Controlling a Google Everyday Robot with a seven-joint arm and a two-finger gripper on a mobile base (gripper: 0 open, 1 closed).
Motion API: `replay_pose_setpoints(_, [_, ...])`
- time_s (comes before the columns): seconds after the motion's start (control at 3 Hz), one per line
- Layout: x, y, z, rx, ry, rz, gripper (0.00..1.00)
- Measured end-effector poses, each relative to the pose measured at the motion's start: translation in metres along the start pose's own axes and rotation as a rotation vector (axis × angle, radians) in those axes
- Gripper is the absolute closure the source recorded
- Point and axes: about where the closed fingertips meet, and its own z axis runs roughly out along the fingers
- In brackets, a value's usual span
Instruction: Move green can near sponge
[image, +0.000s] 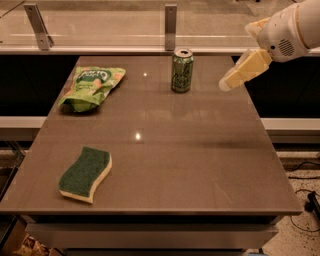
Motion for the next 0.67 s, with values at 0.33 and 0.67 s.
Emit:
replay_pose_setpoints(0.33, [0.004, -0.004, 0.015, -0.022, -0.026, 0.033, 0.00])
replay_pose_setpoints(0.67, [0.007, -0.003, 0.032, -0.042, -0.061, 0.061, 0.00])
